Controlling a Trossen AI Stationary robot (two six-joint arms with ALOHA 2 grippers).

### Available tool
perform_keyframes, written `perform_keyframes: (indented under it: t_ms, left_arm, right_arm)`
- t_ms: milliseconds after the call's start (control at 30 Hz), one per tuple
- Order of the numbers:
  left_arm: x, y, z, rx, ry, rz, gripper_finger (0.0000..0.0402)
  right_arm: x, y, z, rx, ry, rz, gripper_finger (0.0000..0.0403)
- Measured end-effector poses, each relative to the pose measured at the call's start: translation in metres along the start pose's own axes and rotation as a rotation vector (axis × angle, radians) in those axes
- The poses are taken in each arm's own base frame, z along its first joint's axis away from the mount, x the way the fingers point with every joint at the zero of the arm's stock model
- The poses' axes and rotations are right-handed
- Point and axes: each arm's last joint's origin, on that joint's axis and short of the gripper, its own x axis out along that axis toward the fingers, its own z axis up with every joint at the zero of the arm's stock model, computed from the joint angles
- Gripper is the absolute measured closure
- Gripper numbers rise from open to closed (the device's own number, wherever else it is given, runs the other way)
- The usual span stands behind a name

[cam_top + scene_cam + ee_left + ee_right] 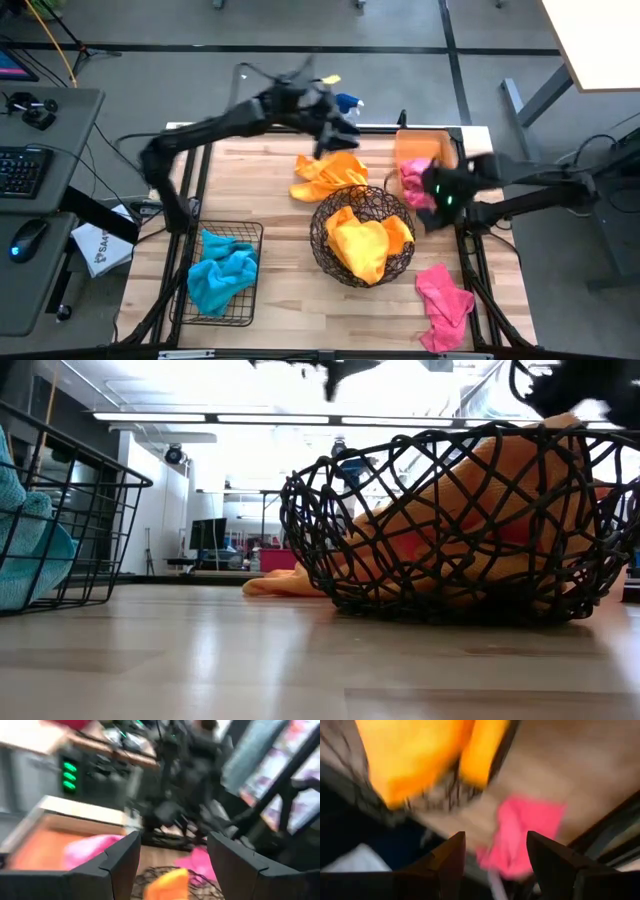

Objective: Sort microfiber towel by color & place in baskets
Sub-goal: Put the pink microfiber towel into the orange bin

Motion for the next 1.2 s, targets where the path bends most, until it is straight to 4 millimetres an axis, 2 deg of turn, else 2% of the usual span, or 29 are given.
perform_keyframes:
  t_ms: [133, 233, 333, 433, 633, 933, 1067, 1133, 1200]
  left_arm:
    - [-0.054, -0.028, -0.01, 0.013, -0.117, 0.12, 0.0183]
    - [-0.084, -0.045, -0.026, -0.027, -0.239, 0.165, 0.0183]
    - [-0.107, -0.058, -0.041, -0.041, -0.36, 0.224, 0.0183]
    - [-0.122, -0.063, -0.05, -0.056, -0.442, 0.287, 0.0183]
    - [-0.131, -0.066, -0.053, -0.059, -0.468, 0.311, 0.0183]
    - [-0.131, -0.067, -0.054, -0.045, -0.459, 0.303, 0.0183]
    - [-0.132, -0.068, -0.051, -0.004, -0.465, 0.306, 0.0183]
    - [-0.134, -0.07, -0.048, 0.019, -0.472, 0.307, 0.0183]
    - [-0.136, -0.072, -0.043, 0.038, -0.482, 0.307, 0.0183]
  right_arm:
    - [0.036, 0.007, -0.026, -0.03, 0.147, 0.022, 0.0196]
    - [0.06, 0.014, -0.05, -0.031, 0.2, 0.021, 0.0196]
    - [0.083, 0.015, -0.07, 0.028, 0.218, -0.026, 0.0196]
    - [0.11, 0.008, -0.084, 0.123, 0.22, -0.14, 0.0196]
    - [0.156, 0.002, -0.095, 0.212, 0.178, -0.289, 0.0196]
    - [0.204, -0.006, -0.087, 0.278, 0.103, -0.508, 0.0196]
    - [0.22, -0.006, -0.085, 0.25, 0.102, -0.546, 0.0199]
    - [0.227, -0.005, -0.085, 0.187, 0.155, -0.534, 0.022]
    - [0.233, 0.0, -0.086, 0.122, 0.236, -0.499, 0.0274]
